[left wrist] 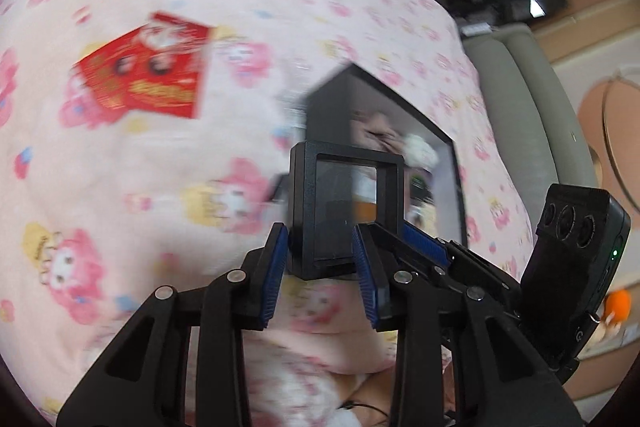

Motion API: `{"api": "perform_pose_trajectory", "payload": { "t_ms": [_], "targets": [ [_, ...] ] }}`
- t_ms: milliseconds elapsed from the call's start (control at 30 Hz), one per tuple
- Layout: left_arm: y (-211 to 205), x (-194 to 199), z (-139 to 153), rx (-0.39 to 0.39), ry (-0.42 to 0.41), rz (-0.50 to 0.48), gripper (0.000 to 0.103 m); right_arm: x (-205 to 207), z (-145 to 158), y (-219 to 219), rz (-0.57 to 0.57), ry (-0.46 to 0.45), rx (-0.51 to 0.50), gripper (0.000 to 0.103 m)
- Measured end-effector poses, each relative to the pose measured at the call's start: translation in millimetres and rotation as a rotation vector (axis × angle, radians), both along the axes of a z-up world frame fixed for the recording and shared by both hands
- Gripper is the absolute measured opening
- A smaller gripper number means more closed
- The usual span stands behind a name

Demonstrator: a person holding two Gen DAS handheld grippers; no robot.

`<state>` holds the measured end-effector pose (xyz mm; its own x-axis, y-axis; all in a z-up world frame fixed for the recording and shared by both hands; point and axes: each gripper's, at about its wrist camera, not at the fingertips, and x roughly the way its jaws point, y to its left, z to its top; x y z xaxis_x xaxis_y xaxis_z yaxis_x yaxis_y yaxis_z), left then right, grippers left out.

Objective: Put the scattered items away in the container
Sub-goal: 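Carry the held frame over the black box, then lower the frame onto the purple package and open the left tool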

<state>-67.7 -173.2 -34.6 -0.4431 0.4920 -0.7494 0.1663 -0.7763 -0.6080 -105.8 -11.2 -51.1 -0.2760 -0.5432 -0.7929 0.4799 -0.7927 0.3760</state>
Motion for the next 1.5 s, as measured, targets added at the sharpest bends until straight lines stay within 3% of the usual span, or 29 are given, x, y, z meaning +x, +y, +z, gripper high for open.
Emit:
{"api": "perform_pose_trajectory", "payload": {
  "t_ms": [167,300,567,733,933,1133,1367,1500],
  "targets": [
    [72,-21,3,0.006,0.008,-0.103,0.033,-4,8,70,-0.090,0.026,0.024,0.027],
    [119,-31,-6,0.079,0.006,-0.153,0.033,-11,4,126,-0.161,0.022,0.030,0.027],
    [200,-69,-24,0.008,-0.038,-0.236,0.033,-44,-16,188,-0.194,0.015,0.057,0.027],
    [225,-90,-45,-0.009,-0.089,-0.255,0.035,-62,-40,224,-0.261,-0.066,-0.021,0.027],
    [240,-100,-69,0.032,-0.126,-0.255,0.035,-71,-58,241,-0.334,-0.121,-0.003,0.026],
    [234,-105,-90,0.122,-0.171,-0.239,0.034,-74,-61,238,-0.371,-0.076,0.076,0.022],
    [229,-104,-96,0.115,-0.192,-0.231,0.033,-73,-64,228,-0.350,-0.026,0.181,0.022],
    [235,-104,-94,0.050,-0.192,-0.247,0.033,-68,-67,213,-0.317,0.018,0.272,0.022]
  ]
}}
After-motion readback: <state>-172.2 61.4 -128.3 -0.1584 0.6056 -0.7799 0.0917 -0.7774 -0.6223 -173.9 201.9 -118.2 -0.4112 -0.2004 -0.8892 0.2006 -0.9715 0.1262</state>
